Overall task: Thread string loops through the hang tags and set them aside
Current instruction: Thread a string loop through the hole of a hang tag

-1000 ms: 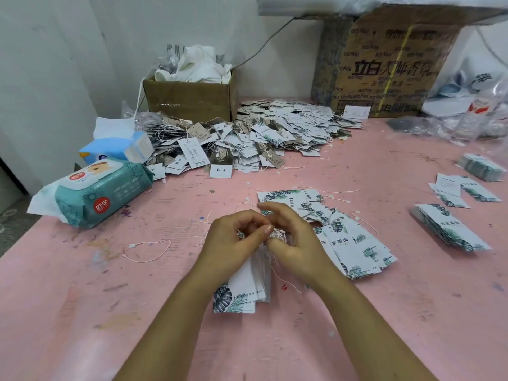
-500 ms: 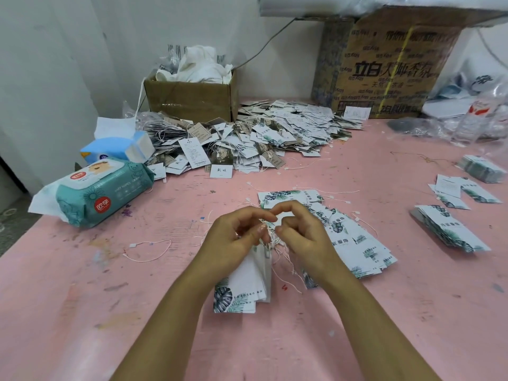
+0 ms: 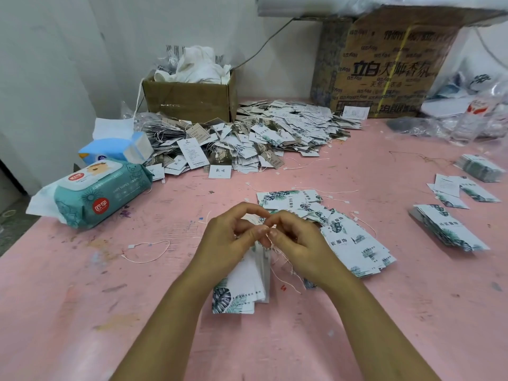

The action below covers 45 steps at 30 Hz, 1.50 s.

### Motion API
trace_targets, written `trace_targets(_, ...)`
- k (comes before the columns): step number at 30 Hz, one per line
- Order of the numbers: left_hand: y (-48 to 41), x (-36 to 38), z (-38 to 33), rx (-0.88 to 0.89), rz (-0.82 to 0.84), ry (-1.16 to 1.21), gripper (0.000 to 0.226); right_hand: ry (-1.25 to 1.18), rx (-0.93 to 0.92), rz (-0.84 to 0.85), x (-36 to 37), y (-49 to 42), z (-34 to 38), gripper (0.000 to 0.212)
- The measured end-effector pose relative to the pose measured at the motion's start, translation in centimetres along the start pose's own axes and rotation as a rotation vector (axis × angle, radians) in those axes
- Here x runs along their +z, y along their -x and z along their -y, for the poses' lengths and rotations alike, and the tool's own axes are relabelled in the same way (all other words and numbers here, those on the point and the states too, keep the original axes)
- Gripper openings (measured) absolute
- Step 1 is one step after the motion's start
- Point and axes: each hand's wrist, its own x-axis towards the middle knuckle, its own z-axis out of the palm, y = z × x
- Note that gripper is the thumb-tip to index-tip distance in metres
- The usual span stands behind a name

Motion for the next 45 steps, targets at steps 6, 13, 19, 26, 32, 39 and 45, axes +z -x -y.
trace_targets(6,0.0,-0.1,-0.2,0.028,-0.050,-0.007,0.020,0.020,-0.035,-0.017,0.2,0.0,0.1,0.008)
trace_targets(13,0.1,-0.1,-0.2,0.065,-0.057,-0.076,0.021,-0.199,0.104,0.050,0.8,0.1,0.4,0.018)
trace_targets(19,0.1,-0.1,-0.1,0.127,-0.053,-0.135,0.024,-0.248,0.173,0.009,0.9,0.0,0.5,0.016)
trace_targets(26,0.0,-1.6,0.1,-0.053,0.019,-0.260,0.028,0.043,0.153,-0.331,-1.3,-0.1,-0.1,0.019)
trace_targets(32,-0.1,-2.4,0.1,-0.195,0.127,-0.437,0.029,0.329,0.327,-0.386,-3.0,-0.2,-1.5,0.026)
trace_targets(39,0.0,-2.7,0.6,-0.208,0.146,-0.410,0.034,0.434,0.458,-0.259,-4.3,-0.3,-1.8,0.014)
trace_targets(45,0.0,-2.6,1.0,-0.184,0.121,-0.394,0.035,0.540,0.553,-0.152,-4.4,-0.1,-1.7,0.043)
